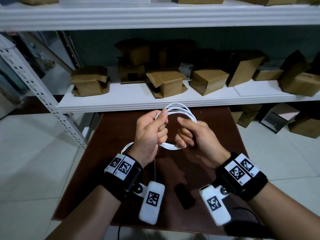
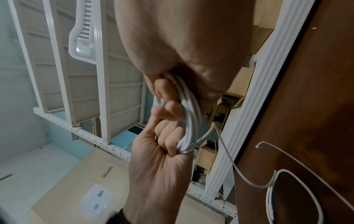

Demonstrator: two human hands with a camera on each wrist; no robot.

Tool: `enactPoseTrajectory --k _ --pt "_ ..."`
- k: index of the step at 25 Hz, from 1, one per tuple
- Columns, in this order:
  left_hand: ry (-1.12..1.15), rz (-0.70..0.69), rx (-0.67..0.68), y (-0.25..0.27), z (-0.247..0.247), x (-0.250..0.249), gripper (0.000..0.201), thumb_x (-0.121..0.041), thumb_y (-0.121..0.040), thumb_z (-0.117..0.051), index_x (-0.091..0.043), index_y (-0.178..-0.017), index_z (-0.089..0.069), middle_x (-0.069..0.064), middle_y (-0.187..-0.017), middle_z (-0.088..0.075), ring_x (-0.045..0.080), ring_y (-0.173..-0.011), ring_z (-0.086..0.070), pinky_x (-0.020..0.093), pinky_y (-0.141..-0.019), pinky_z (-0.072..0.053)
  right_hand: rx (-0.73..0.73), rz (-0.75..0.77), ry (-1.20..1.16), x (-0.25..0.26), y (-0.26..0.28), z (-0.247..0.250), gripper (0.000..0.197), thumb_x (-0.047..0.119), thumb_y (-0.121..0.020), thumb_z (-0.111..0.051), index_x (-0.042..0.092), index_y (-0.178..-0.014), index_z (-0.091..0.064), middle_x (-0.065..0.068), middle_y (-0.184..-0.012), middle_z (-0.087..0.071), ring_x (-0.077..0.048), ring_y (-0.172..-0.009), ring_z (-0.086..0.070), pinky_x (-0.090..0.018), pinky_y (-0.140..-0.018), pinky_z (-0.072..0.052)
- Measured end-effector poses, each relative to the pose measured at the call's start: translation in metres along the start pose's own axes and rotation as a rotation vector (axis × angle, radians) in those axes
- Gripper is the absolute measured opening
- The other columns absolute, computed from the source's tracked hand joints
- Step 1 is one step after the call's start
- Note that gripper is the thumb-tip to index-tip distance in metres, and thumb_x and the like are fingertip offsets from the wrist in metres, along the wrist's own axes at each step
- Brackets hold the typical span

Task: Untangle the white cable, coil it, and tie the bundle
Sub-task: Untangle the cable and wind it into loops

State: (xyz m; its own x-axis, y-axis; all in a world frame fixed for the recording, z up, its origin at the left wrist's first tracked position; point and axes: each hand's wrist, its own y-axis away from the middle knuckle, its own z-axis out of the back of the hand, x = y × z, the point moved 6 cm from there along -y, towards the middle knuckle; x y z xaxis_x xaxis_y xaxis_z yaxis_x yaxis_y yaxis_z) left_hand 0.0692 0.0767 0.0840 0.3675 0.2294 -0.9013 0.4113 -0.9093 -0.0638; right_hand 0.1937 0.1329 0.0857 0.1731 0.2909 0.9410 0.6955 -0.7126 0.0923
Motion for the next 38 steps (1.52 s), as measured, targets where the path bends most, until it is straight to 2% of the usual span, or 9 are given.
enactPoseTrajectory --k 5,11,15,18,21,25,29,32,38 --pt "-0.053 0.049 0.065 0.0 0.002 -0.004 0.033 -0.022 -0.106 -0.058 -0.01 -0.077 -0.05 -0.01 -0.053 -0.024 0.0 -0.039 -0.018 0.015 -0.035 -0.019 0.253 -0.051 0.036 0.01 0.005 -0.003 0.034 0.012 -0.092 -0.062 0.004 -0.06 -0.053 -0.014 -0.05 -0.05 -0.036 -0.075 -0.065 -0.041 -0.083 -0.05" --pt "-0.194 0.031 0.196 0.004 -0.001 -0.002 0.031 -0.023 -0.102 -0.06 -0.011 -0.075 -0.054 -0.009 -0.049 -0.027 0.003 -0.039 -0.018 0.019 -0.038 -0.015 0.317 -0.099 0.23 0.013 0.009 0.006 0.019 0.01 -0.086 -0.066 -0.006 -0.076 -0.061 -0.019 -0.063 -0.063 -0.04 -0.089 -0.068 -0.036 -0.076 -0.055" --pt "-0.346 0.031 0.228 0.004 -0.004 0.002 0.033 -0.017 -0.106 -0.061 -0.011 -0.073 -0.056 -0.009 -0.048 -0.034 0.004 -0.037 -0.025 0.017 -0.038 -0.02 0.32 -0.158 0.276 0.011 0.01 0.01 0.018 0.009 -0.083 -0.071 -0.008 -0.081 -0.065 -0.022 -0.07 -0.067 -0.037 -0.08 -0.07 -0.034 -0.071 -0.057" --pt "-0.576 -0.013 0.362 0.01 -0.015 0.01 0.03 -0.021 -0.101 -0.067 -0.005 -0.076 -0.065 0.006 -0.059 -0.068 0.021 -0.05 -0.062 0.035 -0.054 -0.054 0.329 -0.25 0.43 0.006 0.01 0.015 0.008 0.004 -0.078 -0.075 -0.001 -0.077 -0.069 -0.019 -0.066 -0.062 -0.028 -0.065 -0.07 -0.035 -0.069 -0.053" --pt "-0.826 -0.042 0.343 0.012 -0.017 0.022 0.034 -0.039 -0.09 -0.068 -0.012 -0.069 -0.069 0.012 -0.067 -0.072 0.019 -0.062 -0.062 0.046 -0.063 -0.052 0.238 -0.284 0.711 -0.005 0.012 0.014 0.016 0.002 -0.074 -0.076 0.007 -0.064 -0.065 -0.01 -0.054 -0.048 -0.016 -0.046 -0.043 -0.025 -0.048 -0.03" --pt "-0.647 0.015 0.231 0.002 -0.007 0.018 0.045 -0.039 -0.09 -0.075 0.001 -0.071 -0.066 0.024 -0.058 -0.059 0.013 -0.049 -0.046 0.026 -0.048 -0.035 -0.024 -0.194 0.571 -0.007 0.006 0.006 0.015 -0.011 -0.07 -0.066 0.0 -0.061 -0.063 -0.006 -0.052 -0.042 -0.014 -0.046 -0.033 -0.025 -0.047 -0.019" --pt "-0.384 0.229 0.24 0.006 0.001 0.019 0.034 -0.035 -0.092 -0.078 -0.007 -0.092 -0.06 -0.004 -0.049 -0.034 0.004 -0.038 -0.022 0.015 -0.038 -0.018 -0.054 -0.078 0.461 0.008 0.006 -0.004 0.005 -0.015 -0.076 -0.06 -0.016 -0.072 -0.062 -0.003 -0.049 -0.038 -0.012 -0.04 -0.028 -0.022 -0.043 -0.018" --pt "-0.317 0.194 0.334 0.007 0.003 0.012 0.029 -0.027 -0.088 -0.08 -0.008 -0.097 -0.061 -0.003 -0.048 -0.04 0.008 -0.037 -0.031 0.022 -0.042 -0.026 -0.081 -0.018 0.298 0.022 0.012 -0.006 0.014 -0.017 -0.081 -0.056 -0.012 -0.08 -0.069 -0.004 -0.047 -0.054 -0.009 -0.039 -0.043 -0.019 -0.042 -0.031" --pt "-0.077 0.077 0.231 0.009 0.005 0.004 0.016 -0.01 -0.092 -0.066 -0.014 -0.076 -0.064 -0.003 -0.053 -0.044 0.013 -0.051 -0.048 0.022 -0.057 -0.045 -0.145 0.044 -0.052 0.027 0.009 0.001 0.038 -0.011 -0.084 -0.056 0.014 -0.056 -0.053 0.005 -0.051 -0.02 -0.01 -0.045 -0.011 -0.029 -0.048 -0.007"
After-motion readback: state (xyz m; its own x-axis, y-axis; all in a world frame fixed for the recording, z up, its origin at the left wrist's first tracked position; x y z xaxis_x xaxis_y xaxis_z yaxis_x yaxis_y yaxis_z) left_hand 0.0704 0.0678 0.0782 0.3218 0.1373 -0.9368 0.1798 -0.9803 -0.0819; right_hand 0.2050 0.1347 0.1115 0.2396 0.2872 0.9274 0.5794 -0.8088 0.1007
